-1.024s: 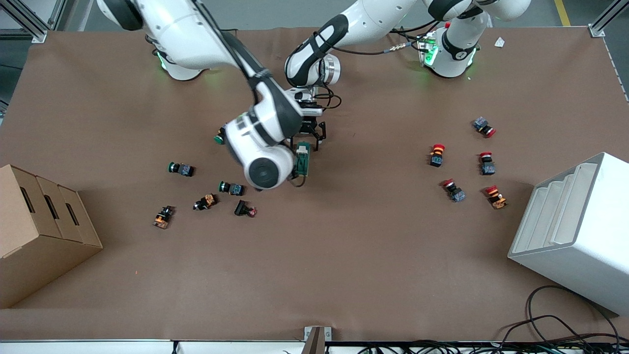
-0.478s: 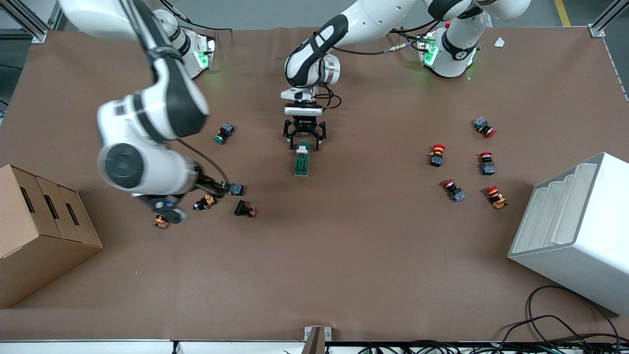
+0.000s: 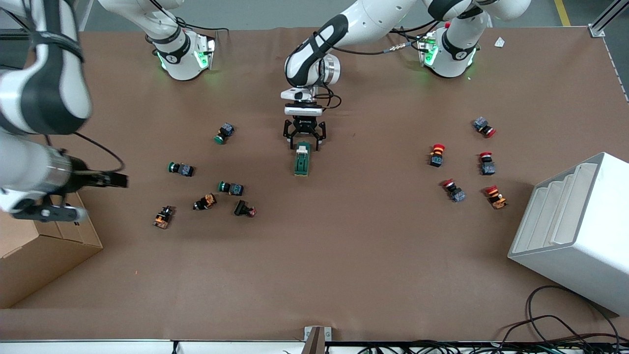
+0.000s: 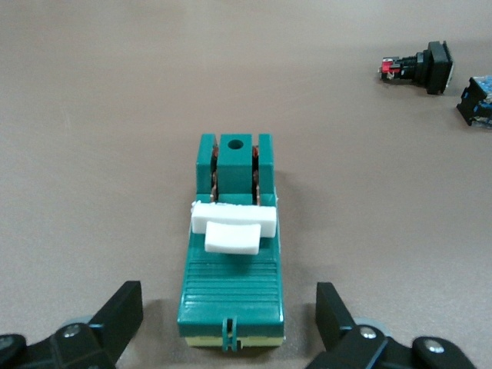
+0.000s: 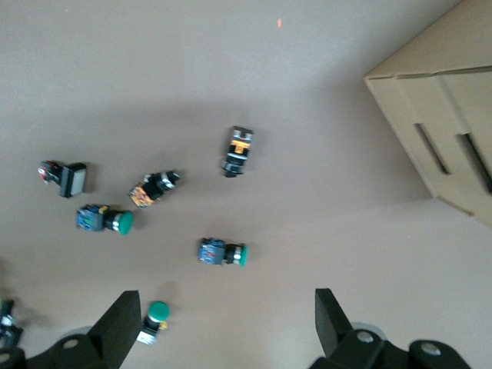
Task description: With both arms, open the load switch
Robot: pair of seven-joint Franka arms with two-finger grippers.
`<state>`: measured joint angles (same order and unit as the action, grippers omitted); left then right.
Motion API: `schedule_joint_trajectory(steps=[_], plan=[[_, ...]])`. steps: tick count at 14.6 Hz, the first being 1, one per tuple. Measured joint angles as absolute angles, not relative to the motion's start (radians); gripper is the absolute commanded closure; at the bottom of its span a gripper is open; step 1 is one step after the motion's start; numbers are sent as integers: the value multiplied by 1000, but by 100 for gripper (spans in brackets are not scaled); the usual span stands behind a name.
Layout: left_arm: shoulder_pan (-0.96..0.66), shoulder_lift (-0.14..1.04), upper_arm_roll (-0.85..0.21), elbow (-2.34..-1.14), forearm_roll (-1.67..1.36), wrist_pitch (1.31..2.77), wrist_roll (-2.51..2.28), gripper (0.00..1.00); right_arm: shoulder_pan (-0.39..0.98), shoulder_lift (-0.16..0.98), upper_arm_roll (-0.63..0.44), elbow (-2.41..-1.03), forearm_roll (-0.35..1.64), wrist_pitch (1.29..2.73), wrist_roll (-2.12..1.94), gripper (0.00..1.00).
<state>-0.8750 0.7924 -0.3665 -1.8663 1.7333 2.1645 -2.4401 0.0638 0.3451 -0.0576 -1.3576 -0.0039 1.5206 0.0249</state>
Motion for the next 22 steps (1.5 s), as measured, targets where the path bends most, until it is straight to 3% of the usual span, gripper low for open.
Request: schedule_joint_trajectory(steps=[6,11,22], plan=[[-875,793,-367,-1866,1733,2164,-2440,1,-20,281,-57,-1358,-5,1458,-50,0],[-875,793,-367,-1866,1733,2164,-2440,1,-21,259,-54,-1300,-36,1368,-50,0],[-874,793,-367,-1857,1703,2165,-2437,1,-20,237,-41,-1282,-33,1329,-49,0]])
